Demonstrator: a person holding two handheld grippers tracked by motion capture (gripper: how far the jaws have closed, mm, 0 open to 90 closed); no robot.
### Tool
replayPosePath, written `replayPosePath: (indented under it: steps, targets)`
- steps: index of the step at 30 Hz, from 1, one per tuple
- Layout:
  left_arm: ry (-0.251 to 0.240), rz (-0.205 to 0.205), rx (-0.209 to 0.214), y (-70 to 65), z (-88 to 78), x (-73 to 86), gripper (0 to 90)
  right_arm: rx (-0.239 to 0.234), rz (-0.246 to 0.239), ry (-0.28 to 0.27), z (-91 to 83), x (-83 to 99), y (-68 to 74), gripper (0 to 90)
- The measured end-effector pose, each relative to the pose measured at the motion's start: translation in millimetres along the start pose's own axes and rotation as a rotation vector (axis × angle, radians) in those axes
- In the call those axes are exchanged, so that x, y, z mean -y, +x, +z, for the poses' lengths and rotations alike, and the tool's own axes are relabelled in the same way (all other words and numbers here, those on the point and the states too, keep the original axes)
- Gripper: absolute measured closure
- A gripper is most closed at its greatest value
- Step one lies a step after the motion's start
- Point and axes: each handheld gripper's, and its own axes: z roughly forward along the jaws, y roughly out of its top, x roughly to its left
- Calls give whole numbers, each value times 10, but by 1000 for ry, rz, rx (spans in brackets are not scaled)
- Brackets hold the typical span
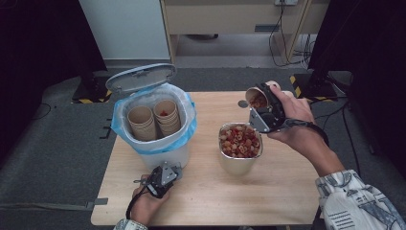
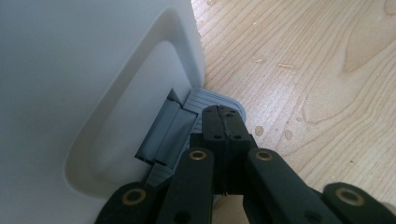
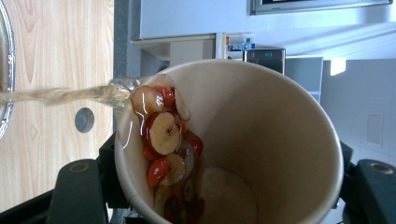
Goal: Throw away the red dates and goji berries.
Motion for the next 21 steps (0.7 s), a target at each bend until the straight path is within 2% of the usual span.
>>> replayPosePath:
  steps: [10,21]
  targets:
    - [-1,-1,0,1,0,0,898,3,-6,-9,-10,-16,-20,288]
    - [-1,-1,0,0,0,0,898,23,-8,-18,-50,-33,-129,288]
